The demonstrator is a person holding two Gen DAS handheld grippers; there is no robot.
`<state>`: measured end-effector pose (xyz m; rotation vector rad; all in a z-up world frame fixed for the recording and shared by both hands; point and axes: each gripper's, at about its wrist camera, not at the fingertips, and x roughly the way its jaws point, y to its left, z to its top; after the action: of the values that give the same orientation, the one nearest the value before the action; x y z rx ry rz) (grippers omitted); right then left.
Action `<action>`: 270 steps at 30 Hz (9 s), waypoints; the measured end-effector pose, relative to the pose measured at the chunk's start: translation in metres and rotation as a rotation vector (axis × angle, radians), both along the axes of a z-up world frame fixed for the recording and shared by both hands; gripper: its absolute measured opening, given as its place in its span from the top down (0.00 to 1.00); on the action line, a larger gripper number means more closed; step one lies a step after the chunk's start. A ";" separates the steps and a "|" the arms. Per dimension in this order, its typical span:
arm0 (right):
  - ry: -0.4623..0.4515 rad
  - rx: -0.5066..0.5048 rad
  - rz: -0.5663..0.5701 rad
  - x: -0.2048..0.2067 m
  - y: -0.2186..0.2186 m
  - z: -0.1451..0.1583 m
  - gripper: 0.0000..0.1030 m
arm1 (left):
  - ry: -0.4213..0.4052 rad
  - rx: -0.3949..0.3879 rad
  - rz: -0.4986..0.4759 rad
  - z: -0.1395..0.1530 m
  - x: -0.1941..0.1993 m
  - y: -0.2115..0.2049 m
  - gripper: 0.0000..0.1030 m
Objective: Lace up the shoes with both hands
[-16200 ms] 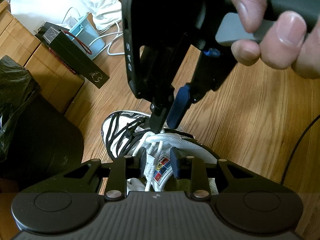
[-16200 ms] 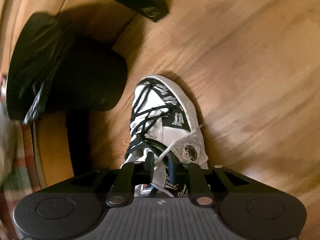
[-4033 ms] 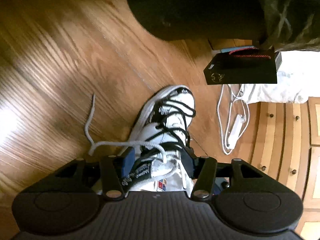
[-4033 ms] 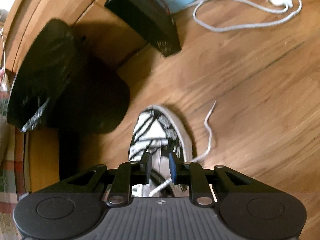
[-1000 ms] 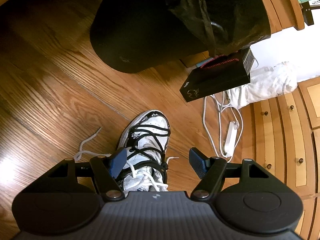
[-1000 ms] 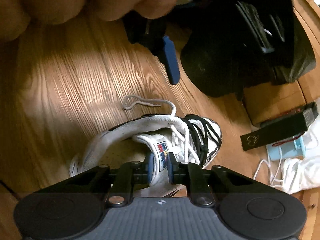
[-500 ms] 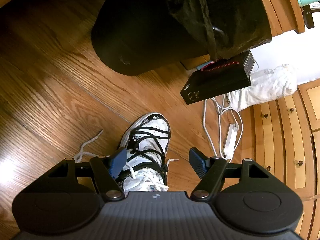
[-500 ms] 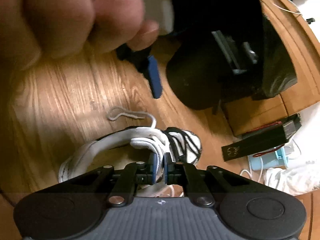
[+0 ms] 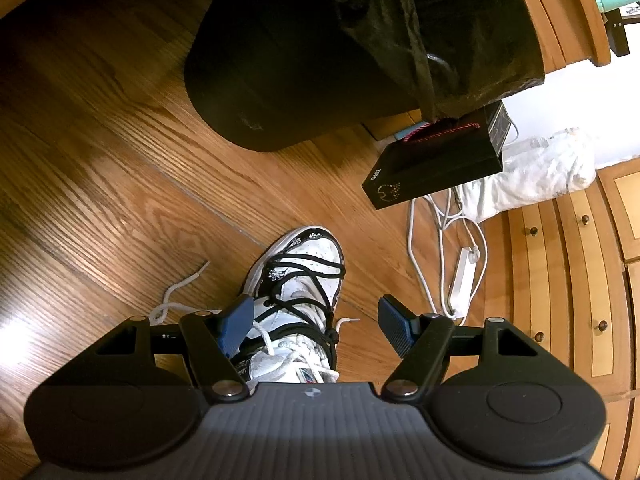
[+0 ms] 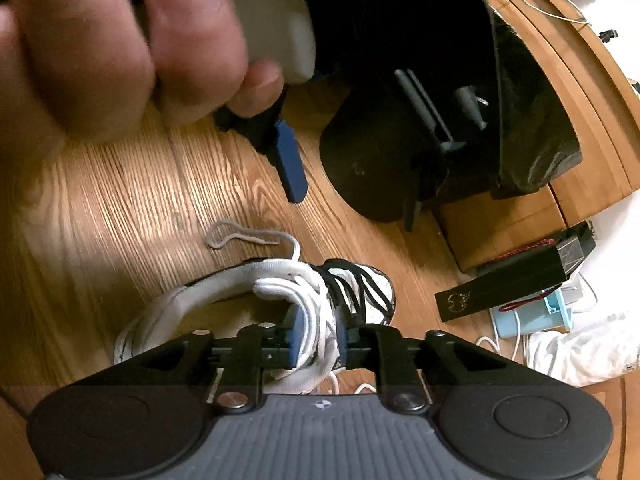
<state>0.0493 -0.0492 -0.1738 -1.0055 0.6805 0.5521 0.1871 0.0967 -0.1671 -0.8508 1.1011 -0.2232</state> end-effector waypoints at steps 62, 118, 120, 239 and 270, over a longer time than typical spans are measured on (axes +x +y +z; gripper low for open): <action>0.194 0.716 -0.708 0.088 -0.109 0.059 0.63 | -0.424 0.685 -0.083 0.074 -0.018 -0.053 0.00; 0.208 0.738 -0.735 0.086 -0.114 0.059 0.63 | -0.364 0.718 -0.209 0.059 -0.019 -0.070 0.00; 0.211 0.737 -0.736 0.086 -0.115 0.058 0.63 | -0.359 0.721 -0.210 0.058 -0.019 -0.071 0.00; 0.284 0.798 -0.817 0.025 -0.124 0.106 0.63 | -0.170 0.620 -0.137 0.114 -0.092 -0.052 0.00; 0.286 0.825 -0.831 -0.020 -0.118 0.115 0.63 | -0.266 0.618 -0.111 0.159 -0.128 -0.046 0.00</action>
<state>0.0298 -0.1669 -0.0584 0.1631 0.9329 0.1845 0.0593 0.0505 -0.0078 -0.2001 0.8910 -0.0741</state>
